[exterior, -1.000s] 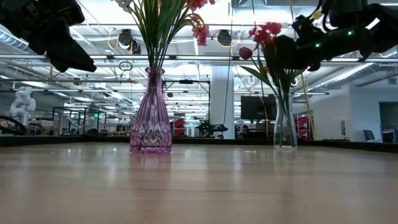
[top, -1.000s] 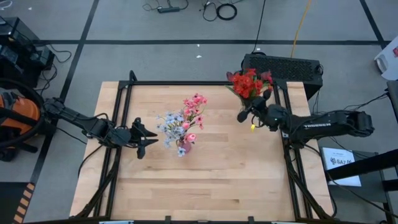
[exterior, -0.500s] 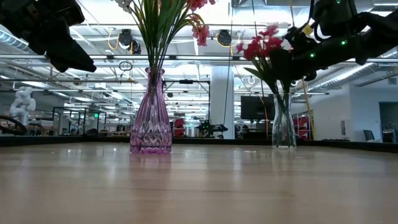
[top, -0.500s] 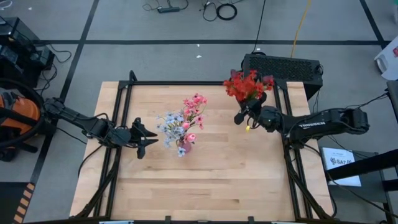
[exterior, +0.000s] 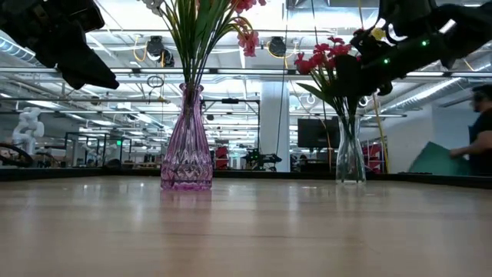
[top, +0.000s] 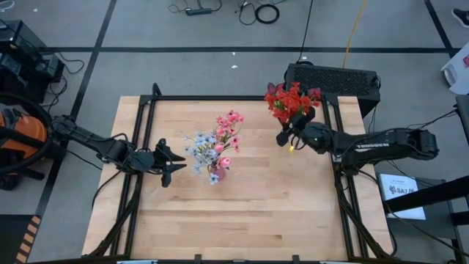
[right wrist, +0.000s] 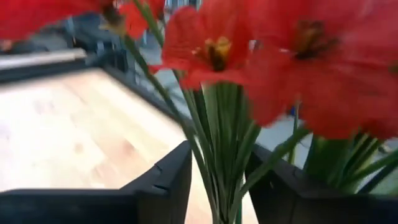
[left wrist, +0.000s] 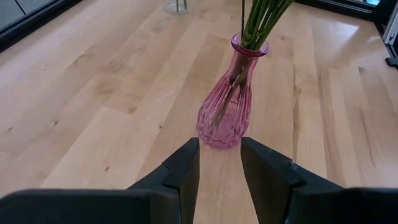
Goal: Sort flowers into vase by color
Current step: Put the red flowers into the transparent vase
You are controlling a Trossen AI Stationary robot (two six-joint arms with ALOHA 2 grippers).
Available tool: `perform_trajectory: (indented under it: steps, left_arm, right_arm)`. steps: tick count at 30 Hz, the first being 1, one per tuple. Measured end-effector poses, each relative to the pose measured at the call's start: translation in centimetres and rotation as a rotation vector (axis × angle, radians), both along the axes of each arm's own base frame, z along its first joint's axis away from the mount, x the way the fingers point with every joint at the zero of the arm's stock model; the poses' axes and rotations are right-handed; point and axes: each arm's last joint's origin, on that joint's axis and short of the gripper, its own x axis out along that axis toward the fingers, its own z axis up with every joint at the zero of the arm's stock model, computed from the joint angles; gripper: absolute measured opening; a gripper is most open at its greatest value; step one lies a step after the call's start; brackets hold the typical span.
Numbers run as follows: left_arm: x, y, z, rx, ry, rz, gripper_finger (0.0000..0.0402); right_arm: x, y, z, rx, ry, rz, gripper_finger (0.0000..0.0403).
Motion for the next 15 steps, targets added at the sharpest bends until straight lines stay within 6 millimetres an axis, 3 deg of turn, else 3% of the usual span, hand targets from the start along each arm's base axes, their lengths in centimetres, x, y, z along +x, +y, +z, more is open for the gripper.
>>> perform_trajectory:
  steps: [8, 15]
  left_arm:
    - [0.0, 0.0, 0.0, 0.000, 0.000, 0.000, 0.0125]
    - [0.0, 0.0, 0.0, 0.000, -0.001, 0.000, 0.0125]
  right_arm:
    - [-0.2, 0.2, 4.2, 0.189, 0.200, 0.002, 0.0160]
    - [-0.8, 0.7, 9.1, 0.376, 0.196, 0.096, 0.0164]
